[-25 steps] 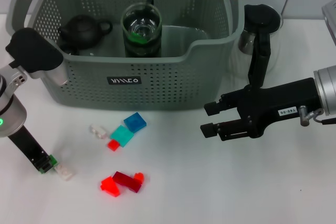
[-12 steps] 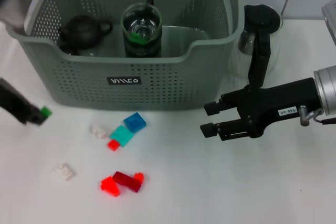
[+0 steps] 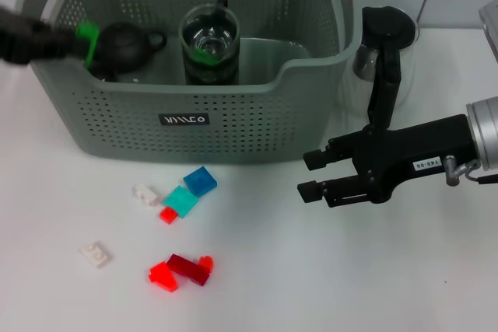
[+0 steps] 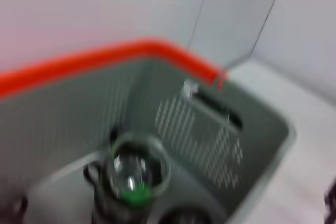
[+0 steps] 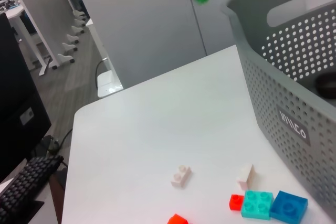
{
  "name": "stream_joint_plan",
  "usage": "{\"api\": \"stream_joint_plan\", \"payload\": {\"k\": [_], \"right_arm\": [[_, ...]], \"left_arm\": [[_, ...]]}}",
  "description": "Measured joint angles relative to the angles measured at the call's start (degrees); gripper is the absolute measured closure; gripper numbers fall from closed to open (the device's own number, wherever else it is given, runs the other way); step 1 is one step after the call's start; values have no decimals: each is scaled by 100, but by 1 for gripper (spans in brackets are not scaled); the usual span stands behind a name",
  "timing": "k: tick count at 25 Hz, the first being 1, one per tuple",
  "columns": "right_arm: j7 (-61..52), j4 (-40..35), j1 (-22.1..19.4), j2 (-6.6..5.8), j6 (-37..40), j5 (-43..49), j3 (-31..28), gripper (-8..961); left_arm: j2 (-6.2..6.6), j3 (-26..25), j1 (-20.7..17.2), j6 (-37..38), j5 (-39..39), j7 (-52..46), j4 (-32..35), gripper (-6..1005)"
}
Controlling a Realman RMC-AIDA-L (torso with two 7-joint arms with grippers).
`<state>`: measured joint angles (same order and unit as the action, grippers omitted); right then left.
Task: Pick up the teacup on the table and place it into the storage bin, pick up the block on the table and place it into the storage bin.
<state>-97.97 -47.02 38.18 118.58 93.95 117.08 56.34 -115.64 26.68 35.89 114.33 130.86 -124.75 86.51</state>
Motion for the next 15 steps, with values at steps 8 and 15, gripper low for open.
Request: {"api": "stream_joint_plan", "payload": {"k": [8,15], "right_arm": [[-18,15,38,-1,12,-2,0,344],[-11,13,33,-2,10,-10,-275,344]], "left_arm": [[-229,1315,471,-1808,197,-533,-442,803],[-238,2352,868,-3092,823,-804,-1206,799]]}}
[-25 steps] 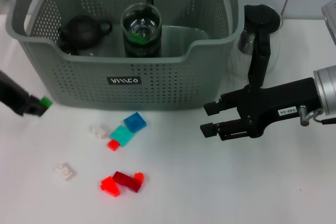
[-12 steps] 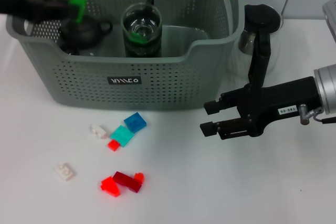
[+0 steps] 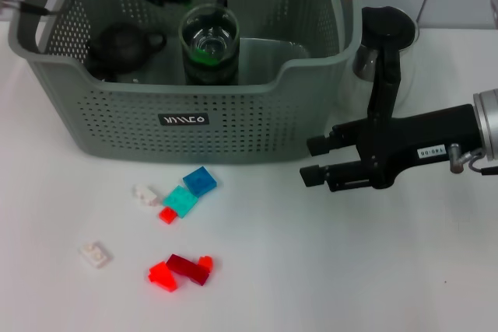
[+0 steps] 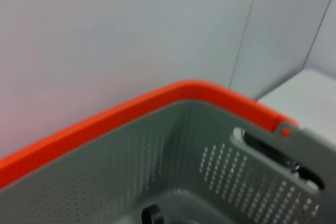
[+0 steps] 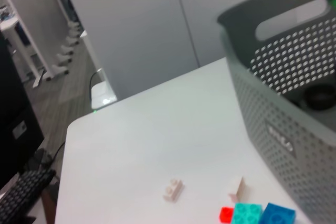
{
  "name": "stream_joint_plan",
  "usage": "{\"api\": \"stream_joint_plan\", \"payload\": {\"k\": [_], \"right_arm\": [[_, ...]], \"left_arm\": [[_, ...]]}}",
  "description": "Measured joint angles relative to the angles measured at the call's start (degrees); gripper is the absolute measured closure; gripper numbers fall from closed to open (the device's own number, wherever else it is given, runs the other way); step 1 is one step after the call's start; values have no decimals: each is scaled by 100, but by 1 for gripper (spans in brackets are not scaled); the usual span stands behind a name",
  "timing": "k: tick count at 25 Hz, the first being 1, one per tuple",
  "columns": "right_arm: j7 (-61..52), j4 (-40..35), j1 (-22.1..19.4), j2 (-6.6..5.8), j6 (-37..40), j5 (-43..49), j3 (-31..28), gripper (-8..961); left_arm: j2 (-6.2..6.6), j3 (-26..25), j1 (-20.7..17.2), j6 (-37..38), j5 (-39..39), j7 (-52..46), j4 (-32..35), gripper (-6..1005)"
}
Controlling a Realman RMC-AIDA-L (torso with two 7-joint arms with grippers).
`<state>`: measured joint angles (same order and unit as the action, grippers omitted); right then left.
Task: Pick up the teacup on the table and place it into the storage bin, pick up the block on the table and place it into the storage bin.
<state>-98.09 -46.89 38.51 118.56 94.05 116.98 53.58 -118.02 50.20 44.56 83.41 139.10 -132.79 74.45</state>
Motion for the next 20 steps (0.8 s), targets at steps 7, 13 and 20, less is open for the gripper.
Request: {"api": "stream_joint_plan", "payload": {"k": [7,13,20], "right_arm": [[2,6,29,21,8,8,-29,343],[-12,5,28,26,16,11,-25,343],[-9,4,15,27,44,16,-24,344]], "left_arm": [[-153,787,280,-1250,575,-33,-907,796],[-362,1134,410,-1979,1115,-45,-1295,793],[-524,1142,446,-2367,1581,-233,-1327,790]]}}
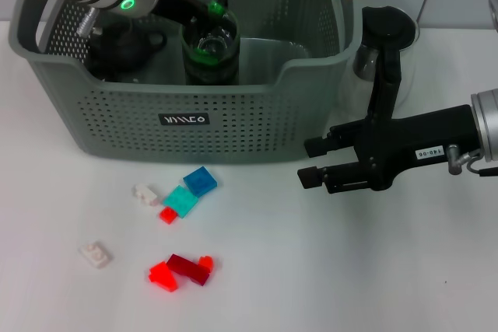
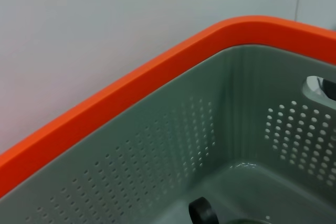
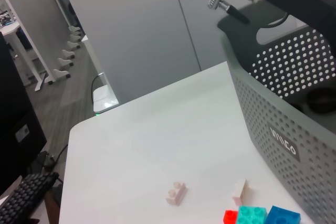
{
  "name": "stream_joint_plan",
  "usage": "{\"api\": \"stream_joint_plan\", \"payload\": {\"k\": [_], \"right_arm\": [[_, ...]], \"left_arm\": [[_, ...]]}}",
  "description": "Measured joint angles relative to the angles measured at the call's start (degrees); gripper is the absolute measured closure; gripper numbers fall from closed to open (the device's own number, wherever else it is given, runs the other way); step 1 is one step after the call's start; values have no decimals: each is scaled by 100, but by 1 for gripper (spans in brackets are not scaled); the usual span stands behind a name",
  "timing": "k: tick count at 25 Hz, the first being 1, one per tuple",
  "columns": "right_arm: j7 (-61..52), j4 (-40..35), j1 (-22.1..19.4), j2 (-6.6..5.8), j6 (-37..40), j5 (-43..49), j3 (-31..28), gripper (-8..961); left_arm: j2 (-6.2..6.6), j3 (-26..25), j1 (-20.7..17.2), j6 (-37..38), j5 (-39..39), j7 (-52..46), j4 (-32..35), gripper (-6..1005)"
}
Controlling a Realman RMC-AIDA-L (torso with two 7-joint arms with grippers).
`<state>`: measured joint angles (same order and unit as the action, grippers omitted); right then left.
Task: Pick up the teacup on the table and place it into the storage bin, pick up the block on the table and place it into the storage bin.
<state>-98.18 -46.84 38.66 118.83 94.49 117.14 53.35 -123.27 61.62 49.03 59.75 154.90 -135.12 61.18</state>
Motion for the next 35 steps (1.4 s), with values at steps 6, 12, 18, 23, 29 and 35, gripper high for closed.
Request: {"api": "stream_joint_plan", "payload": {"k": [6,12,18,23,29,35], "right_arm": [[30,0,-7,0,26,2,-13,343],[29,0,-2,-9,33,3,-9,344],[-4,-9,14,-12,49,2,-3,343],[-6,-5,-2,-22,54,1,-6,343],[2,-1,36,-27,56,10,0,344],[-3,0,61,-21,60,20,0,343]], "left_arm": [[-82,-37,-166,65,-6,-49,411,787],[-60,-277,-599,666,-630,-60,1319,558],[158,-1582,-1028,2409,-2106,-42,2160,538],[405,-2594,-1539,4072,-3233,-21,2615,542],[711,-2371,-2253,5296,-3697,581,2430,547],[466,-1392,-2395,5251,-2469,748,2386,551]]}}
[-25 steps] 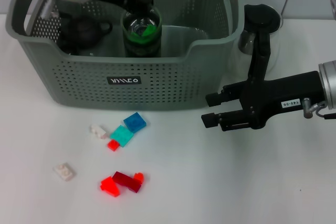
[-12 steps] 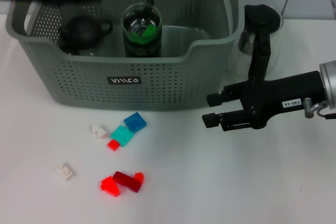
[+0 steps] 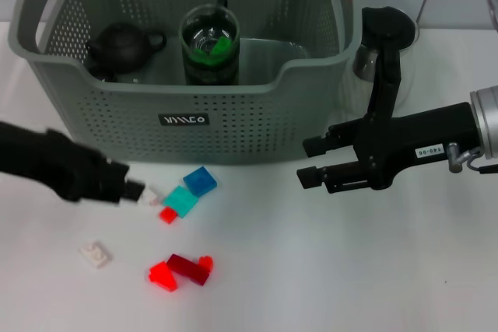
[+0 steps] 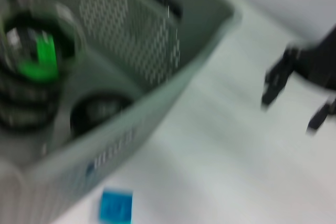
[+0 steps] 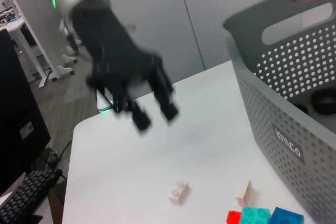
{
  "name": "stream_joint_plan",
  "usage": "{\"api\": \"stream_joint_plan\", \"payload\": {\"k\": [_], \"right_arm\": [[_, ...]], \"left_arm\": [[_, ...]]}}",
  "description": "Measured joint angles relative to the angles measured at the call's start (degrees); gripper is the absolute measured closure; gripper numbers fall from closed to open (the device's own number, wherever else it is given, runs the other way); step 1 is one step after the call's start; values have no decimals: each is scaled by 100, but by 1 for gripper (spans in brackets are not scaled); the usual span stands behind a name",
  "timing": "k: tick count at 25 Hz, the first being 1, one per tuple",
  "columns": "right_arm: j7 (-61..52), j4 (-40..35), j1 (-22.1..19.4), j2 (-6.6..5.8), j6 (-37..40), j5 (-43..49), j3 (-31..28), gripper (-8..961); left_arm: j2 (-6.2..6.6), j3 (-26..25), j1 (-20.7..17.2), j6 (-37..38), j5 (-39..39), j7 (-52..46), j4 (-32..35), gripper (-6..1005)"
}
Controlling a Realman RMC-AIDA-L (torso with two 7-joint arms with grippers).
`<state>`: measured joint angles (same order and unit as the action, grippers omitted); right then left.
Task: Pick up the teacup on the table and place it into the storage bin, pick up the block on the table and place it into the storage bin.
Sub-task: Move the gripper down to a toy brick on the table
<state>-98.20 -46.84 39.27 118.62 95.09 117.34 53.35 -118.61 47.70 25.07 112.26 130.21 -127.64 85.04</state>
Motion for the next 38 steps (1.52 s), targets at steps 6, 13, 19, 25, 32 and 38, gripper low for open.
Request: {"api": "stream_joint_plan", "payload": {"k": [6,13,19,25,32,38], "right_arm": [[0,0,0,3,1,0,0,344],[41,0,-26,-1,0,0,-15,343],[52,0,-20,-4,-21,-1,-5,343],[57,0,-39,-6,-23,-1,-25,344],[62,0,-31,-6,-36,-1,-23,344],[64,0,-24,-6,-45,-1,-5,344]], "left_arm": [[-246,464,99,-105,1326,-41,202,552],[-543,1116,56,-243,2694,-107,544,552],[-573,1892,-20,-683,3106,-475,367,551],[-568,2384,-58,-999,3318,-767,290,533],[-552,2804,-96,-1195,3357,-858,118,484],[-542,2878,-44,-1404,3367,-999,-168,464]]}}
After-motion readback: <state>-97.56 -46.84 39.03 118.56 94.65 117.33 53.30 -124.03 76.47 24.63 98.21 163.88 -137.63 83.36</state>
